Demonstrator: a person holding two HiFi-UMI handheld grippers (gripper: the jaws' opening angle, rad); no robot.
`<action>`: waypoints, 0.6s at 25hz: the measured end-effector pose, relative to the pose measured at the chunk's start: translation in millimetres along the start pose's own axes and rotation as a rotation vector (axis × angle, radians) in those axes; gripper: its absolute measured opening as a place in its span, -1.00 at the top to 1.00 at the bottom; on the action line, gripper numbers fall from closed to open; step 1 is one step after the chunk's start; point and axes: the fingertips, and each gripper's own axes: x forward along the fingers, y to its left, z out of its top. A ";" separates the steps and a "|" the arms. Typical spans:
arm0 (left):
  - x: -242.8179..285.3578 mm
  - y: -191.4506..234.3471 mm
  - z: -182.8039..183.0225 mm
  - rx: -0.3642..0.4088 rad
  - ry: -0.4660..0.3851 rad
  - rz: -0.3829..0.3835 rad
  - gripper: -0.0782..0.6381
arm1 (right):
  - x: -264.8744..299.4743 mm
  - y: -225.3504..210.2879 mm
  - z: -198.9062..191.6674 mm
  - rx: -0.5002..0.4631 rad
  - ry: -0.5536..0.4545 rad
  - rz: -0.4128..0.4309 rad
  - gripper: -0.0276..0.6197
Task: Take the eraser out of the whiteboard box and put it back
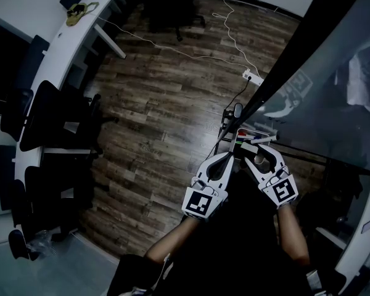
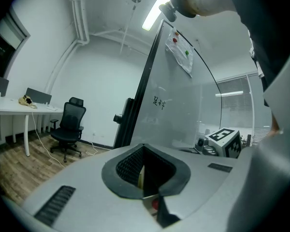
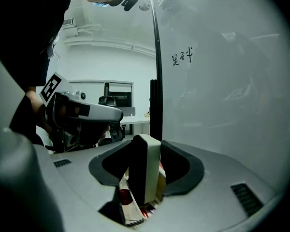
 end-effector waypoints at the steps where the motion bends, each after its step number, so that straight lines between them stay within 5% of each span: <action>1: -0.5 0.1 0.4 0.001 -0.001 0.000 0.76 | -0.2 0.0 0.2 0.003 0.000 -0.004 0.37; 15: -12.7 -8.7 4.0 0.007 -0.016 -0.035 0.76 | -23.4 -9.3 22.8 0.009 -0.081 -0.146 0.35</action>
